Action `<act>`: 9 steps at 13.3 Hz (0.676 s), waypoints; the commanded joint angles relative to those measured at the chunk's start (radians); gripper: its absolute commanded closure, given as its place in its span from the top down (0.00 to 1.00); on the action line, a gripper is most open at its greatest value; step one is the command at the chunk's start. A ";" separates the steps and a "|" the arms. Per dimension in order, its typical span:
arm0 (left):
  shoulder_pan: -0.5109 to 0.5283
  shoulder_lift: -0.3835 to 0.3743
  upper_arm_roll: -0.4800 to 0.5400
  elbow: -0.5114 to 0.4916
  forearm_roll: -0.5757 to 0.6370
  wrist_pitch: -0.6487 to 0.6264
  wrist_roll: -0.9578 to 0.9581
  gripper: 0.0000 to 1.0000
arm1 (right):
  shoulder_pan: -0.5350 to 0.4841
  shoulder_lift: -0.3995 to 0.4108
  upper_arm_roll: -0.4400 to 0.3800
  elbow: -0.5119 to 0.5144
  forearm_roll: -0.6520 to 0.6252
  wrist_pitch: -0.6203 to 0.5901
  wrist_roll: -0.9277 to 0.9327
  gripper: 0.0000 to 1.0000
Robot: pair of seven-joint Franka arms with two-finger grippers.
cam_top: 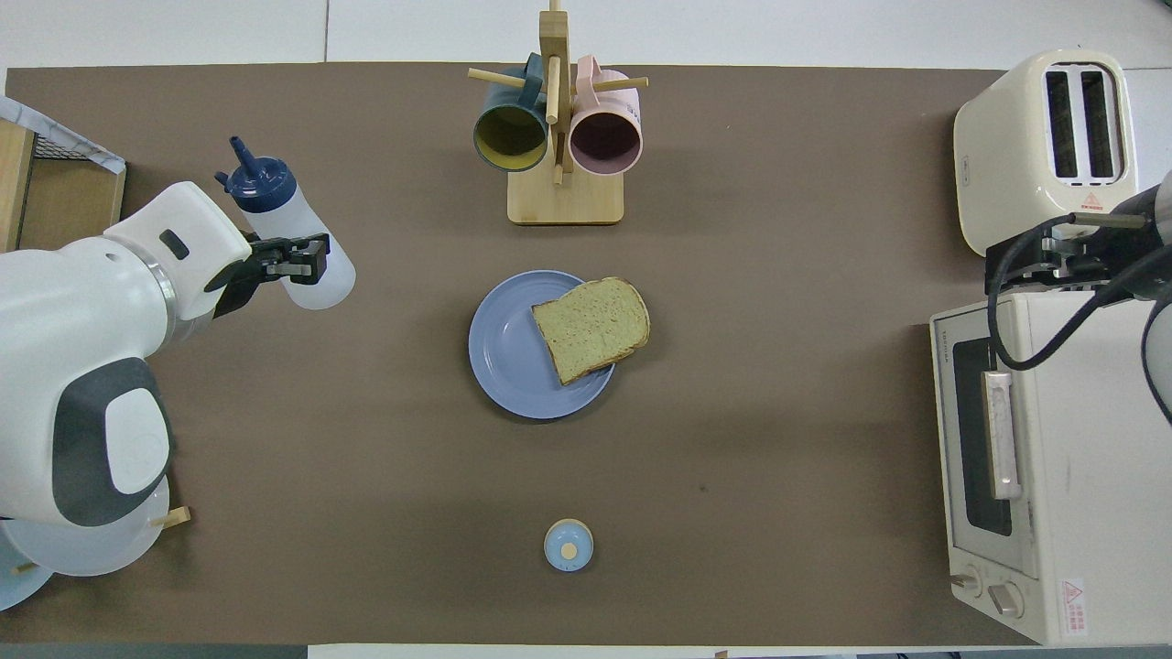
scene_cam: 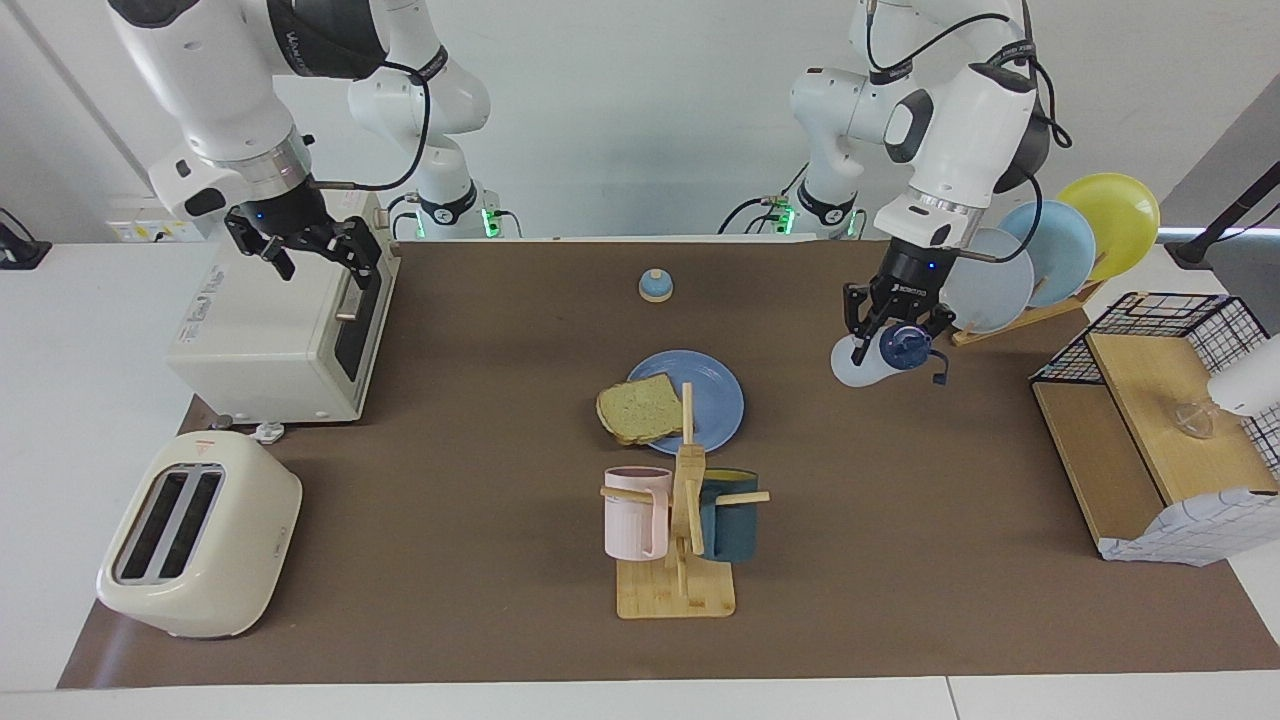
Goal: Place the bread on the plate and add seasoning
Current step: 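Set the bottle down on the table with the left gripper and release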
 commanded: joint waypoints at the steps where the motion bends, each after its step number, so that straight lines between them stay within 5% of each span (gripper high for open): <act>1: 0.024 0.051 -0.007 -0.100 0.015 0.247 -0.015 0.19 | -0.011 -0.022 0.002 -0.024 -0.012 -0.001 -0.033 1.00; 9: 0.028 0.393 -0.007 -0.130 0.013 0.896 -0.018 0.19 | -0.008 -0.021 -0.087 -0.028 -0.003 0.010 -0.191 1.00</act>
